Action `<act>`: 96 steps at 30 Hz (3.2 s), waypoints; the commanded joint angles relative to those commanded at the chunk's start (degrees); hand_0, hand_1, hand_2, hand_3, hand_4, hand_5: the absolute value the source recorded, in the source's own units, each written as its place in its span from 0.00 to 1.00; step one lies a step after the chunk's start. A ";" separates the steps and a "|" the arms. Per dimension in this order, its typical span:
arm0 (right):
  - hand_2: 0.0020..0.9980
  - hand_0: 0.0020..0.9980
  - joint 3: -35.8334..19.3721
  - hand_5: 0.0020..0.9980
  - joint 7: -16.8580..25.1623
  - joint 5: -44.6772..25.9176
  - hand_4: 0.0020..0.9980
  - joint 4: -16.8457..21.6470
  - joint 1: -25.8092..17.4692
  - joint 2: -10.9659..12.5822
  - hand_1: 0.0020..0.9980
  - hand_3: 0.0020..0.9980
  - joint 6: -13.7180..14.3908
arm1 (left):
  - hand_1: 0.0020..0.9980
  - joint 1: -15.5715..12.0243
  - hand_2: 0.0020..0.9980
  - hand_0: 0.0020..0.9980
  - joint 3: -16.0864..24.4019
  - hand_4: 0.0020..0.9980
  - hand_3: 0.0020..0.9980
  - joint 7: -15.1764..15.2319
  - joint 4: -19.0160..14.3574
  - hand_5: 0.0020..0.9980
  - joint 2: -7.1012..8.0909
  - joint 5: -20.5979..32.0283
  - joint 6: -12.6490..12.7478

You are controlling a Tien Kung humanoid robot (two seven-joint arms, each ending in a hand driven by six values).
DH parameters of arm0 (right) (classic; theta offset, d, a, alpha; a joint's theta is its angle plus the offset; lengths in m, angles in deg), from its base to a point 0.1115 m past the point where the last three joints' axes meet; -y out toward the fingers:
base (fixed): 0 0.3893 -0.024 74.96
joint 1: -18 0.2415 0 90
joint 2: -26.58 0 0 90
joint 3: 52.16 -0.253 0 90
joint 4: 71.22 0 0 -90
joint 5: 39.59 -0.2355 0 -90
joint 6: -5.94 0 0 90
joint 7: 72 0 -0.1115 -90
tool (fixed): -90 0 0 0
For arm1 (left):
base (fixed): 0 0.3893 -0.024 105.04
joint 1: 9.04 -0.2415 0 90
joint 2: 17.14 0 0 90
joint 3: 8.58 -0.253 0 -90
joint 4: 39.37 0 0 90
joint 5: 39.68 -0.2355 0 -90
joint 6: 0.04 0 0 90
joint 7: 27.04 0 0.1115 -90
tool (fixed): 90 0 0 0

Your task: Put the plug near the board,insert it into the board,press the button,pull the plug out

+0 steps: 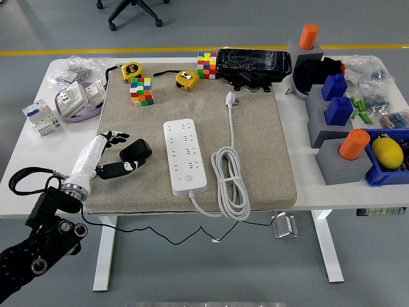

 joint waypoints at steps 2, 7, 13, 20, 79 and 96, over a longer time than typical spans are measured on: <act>0.66 0.61 -0.07 0.51 -0.01 0.00 0.95 0.01 -0.06 -0.10 0.65 0.56 -0.02 | 0.76 0.20 0.74 0.73 -0.22 1.00 0.73 0.03 0.39 0.31 -0.14 -0.13 0.15; 0.65 0.61 0.46 0.50 -0.06 -0.17 0.95 0.16 0.19 -0.26 0.65 0.56 -0.05 | 0.76 1.27 0.74 0.73 -0.40 1.00 0.73 0.47 1.84 0.30 -0.77 -0.19 0.74; 0.65 0.61 0.52 0.50 -0.04 -0.13 0.96 0.30 0.21 -0.14 0.65 0.56 0.00 | 0.75 3.02 0.73 0.73 -1.72 1.00 0.71 -0.23 3.82 0.28 -0.96 0.33 0.43; 0.65 0.62 0.37 0.50 0.03 -0.05 0.95 0.54 0.24 -0.09 0.65 0.56 0.04 | 0.71 5.29 0.69 0.72 -4.53 0.99 0.68 -0.88 6.49 0.25 -1.31 0.70 0.21; 0.65 0.61 0.53 0.50 0.23 -0.20 0.95 0.77 0.45 -0.19 0.65 0.56 0.13 | 0.38 12.95 0.46 0.36 -16.61 0.70 0.55 10.92 8.64 0.00 -1.27 9.23 -0.78; 0.65 0.61 0.31 0.50 0.27 0.12 0.95 1.11 0.52 -0.17 0.64 0.56 0.17 | 0.38 13.49 0.47 0.38 -17.54 0.70 0.55 11.50 11.70 0.00 -2.17 9.10 0.17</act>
